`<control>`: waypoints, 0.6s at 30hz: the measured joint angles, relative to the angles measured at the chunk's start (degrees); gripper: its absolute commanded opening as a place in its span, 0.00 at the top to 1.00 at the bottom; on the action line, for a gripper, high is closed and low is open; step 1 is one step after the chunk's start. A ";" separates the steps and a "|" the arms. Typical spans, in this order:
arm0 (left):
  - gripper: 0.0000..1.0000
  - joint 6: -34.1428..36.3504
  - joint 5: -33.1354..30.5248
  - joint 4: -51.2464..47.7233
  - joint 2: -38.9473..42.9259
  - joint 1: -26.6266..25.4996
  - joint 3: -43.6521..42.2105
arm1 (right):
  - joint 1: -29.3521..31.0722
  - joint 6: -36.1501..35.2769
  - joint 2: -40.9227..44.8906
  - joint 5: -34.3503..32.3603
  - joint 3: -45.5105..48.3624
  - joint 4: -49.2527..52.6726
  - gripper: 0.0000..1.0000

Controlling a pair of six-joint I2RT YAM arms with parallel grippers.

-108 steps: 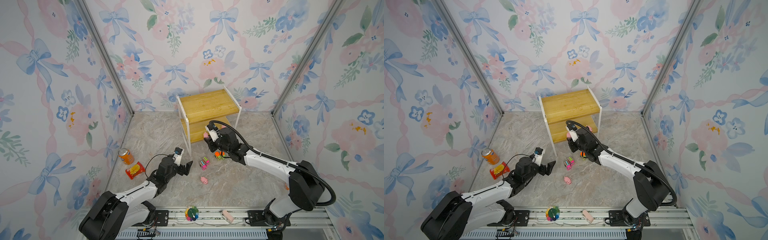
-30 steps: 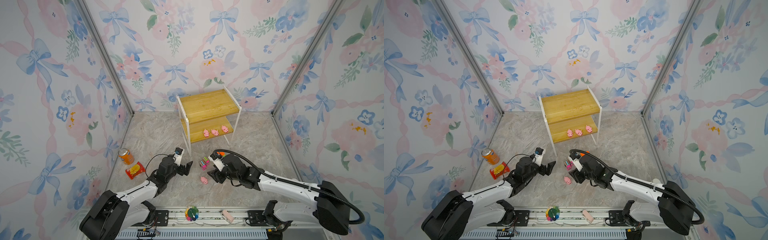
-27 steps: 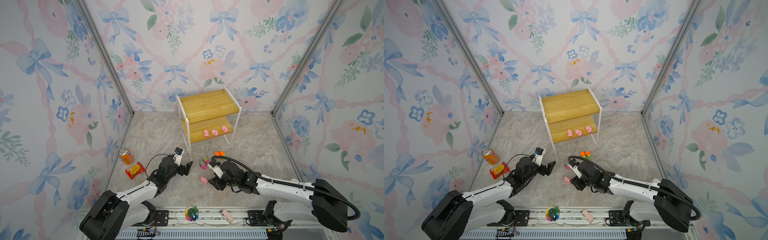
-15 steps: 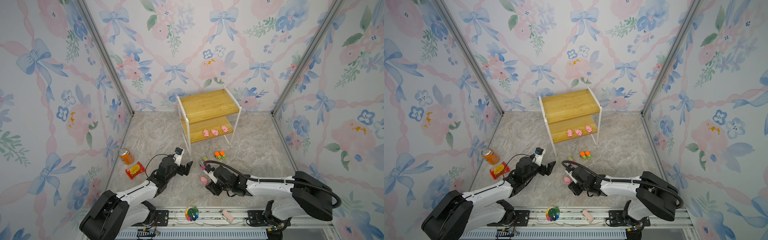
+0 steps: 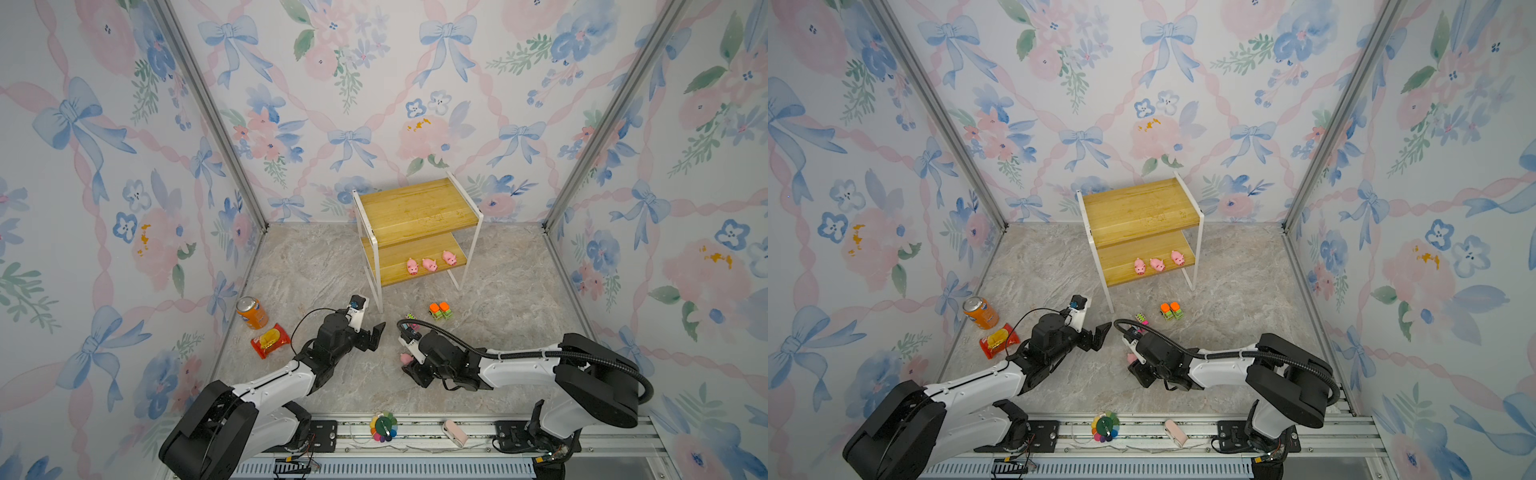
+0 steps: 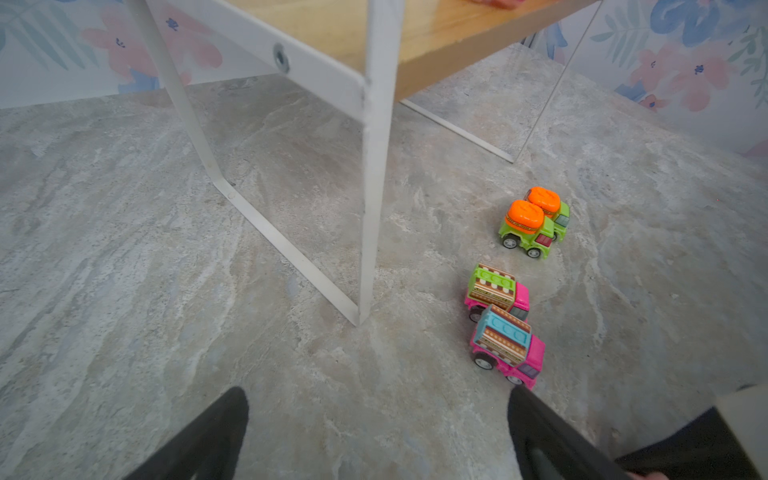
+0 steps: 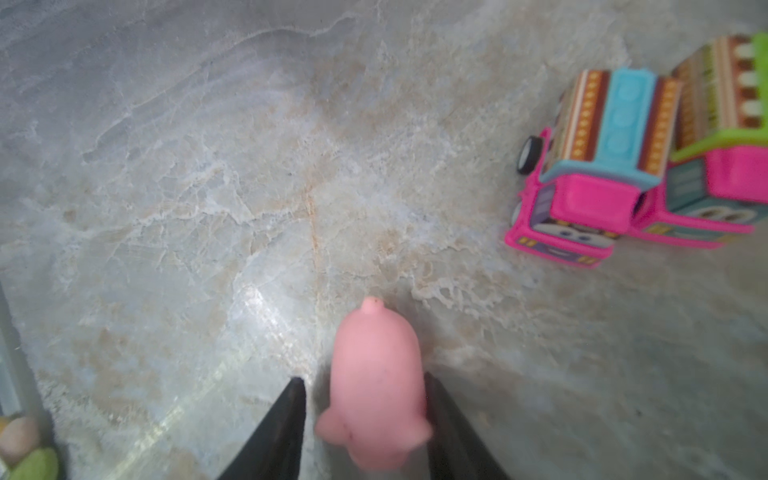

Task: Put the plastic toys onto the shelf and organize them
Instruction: 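Lower the right gripper and grasp the last pink pig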

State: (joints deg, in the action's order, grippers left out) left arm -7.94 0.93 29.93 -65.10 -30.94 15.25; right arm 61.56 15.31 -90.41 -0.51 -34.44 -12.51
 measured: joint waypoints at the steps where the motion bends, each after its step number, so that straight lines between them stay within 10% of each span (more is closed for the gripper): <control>1: 0.02 0.00 0.00 0.00 0.00 0.00 0.00 | 0.00 0.04 -0.26 0.00 0.00 -0.48 0.55; 18: 0.02 -0.02 0.02 0.00 0.00 0.00 0.00 | -0.13 1.07 -0.37 0.13 -0.07 -0.74 0.67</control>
State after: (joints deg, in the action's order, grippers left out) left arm -7.97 0.95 29.93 -65.10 -30.94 15.25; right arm 61.43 16.38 -90.78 -0.38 -34.50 -13.26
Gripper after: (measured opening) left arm 0.980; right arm 0.336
